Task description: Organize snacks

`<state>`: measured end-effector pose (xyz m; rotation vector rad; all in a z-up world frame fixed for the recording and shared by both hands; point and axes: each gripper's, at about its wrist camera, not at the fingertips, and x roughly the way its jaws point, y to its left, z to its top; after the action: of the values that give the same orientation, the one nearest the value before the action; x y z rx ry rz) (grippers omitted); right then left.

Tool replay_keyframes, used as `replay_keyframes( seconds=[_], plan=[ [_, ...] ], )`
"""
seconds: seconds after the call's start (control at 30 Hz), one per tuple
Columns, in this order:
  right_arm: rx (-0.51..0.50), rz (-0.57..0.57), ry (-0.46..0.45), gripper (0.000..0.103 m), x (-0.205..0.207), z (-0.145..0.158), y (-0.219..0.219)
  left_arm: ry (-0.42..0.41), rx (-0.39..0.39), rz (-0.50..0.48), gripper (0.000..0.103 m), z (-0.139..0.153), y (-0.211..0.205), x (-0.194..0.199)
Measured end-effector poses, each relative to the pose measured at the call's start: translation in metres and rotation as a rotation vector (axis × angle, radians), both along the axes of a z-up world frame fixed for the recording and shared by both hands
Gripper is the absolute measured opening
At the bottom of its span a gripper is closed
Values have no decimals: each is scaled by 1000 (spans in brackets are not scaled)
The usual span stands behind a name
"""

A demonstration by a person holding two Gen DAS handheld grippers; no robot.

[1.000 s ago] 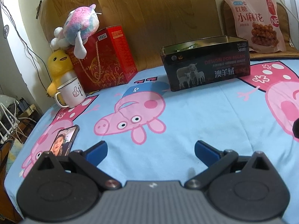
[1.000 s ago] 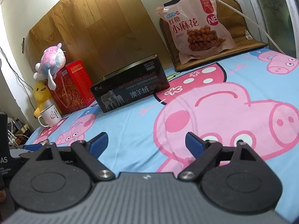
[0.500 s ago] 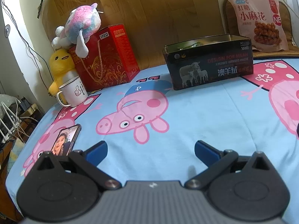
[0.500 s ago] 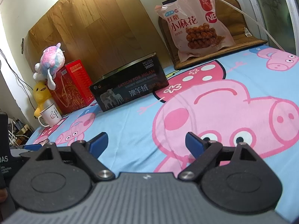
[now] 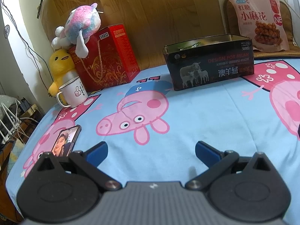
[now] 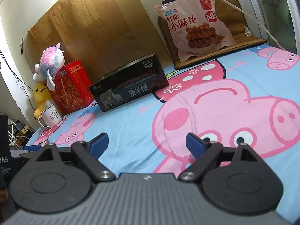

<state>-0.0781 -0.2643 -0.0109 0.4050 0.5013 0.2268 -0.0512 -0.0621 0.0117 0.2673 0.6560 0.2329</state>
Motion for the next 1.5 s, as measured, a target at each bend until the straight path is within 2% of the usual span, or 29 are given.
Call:
replay_keyframes(
  seconds=[0.97,1.5],
  plan=[
    [9,-3,2,92,2,1,-4,-4,27,18,103,5,-3,4],
    [18,-6,2,92,3,0,-8,-37,80,25,103,11,-9,4]
  ],
)
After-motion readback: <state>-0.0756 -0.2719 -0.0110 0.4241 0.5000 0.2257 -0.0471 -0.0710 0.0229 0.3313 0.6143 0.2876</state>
